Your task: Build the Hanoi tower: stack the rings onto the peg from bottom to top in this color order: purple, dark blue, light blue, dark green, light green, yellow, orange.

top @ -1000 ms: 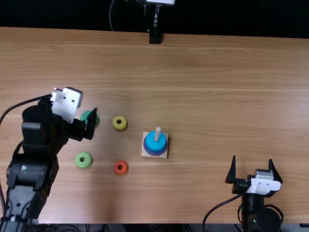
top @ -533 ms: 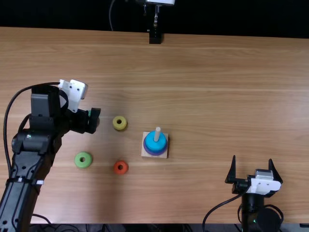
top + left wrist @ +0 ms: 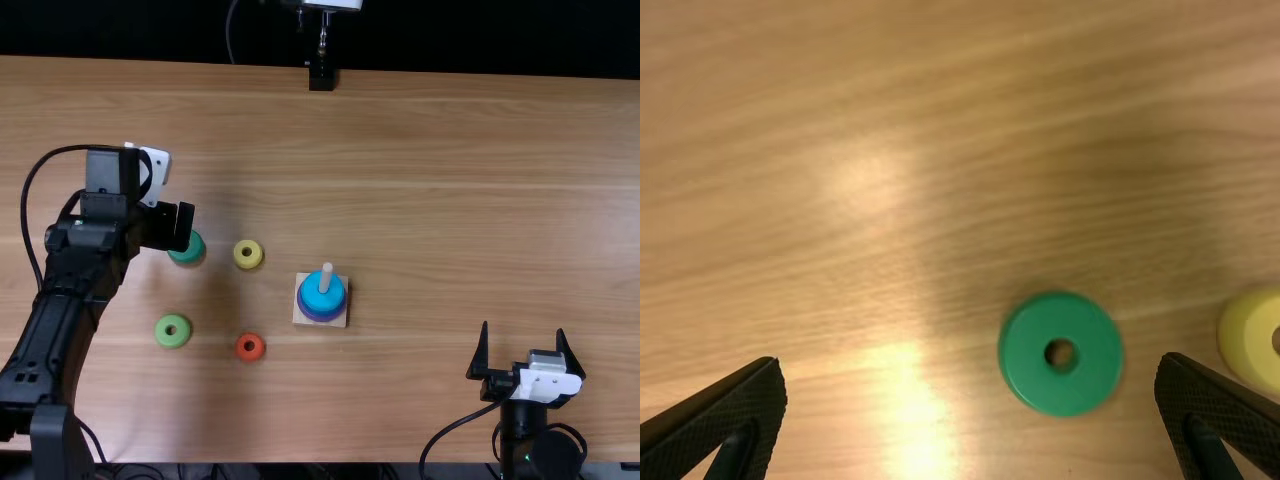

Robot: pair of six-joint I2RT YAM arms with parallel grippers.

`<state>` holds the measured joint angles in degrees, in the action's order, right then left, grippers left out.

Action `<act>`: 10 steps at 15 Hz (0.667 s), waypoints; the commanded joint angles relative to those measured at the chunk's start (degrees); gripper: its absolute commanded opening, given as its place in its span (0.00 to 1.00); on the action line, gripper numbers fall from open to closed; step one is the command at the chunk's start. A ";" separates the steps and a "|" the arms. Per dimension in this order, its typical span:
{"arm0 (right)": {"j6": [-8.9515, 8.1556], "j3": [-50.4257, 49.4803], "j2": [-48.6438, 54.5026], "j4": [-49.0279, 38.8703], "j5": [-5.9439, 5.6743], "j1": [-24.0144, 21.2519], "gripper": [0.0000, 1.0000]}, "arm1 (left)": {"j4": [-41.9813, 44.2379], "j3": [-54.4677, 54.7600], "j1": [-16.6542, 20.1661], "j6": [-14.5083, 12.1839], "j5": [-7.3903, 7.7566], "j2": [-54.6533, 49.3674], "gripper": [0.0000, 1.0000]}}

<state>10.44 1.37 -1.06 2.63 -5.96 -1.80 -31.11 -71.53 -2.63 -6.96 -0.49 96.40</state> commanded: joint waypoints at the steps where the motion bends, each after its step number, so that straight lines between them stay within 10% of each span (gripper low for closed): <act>1: 0.00 -0.49 1.06 -0.15 0.47 -0.22 1.00 | -0.21 -2.04 -0.53 2.53 2.81 2.13 1.00; 4: 0.00 -0.49 1.06 -0.15 0.47 -0.22 1.00 | -0.32 -3.44 -0.62 4.43 5.24 6.52 1.00; 10: 0.00 -0.49 1.06 -0.15 0.47 -0.31 1.00 | 0.11 -3.36 -2.11 3.69 4.39 10.91 1.00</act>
<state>10.44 1.37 -1.06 2.66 -5.93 -1.80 -31.27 -73.12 -4.51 -2.98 3.49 106.32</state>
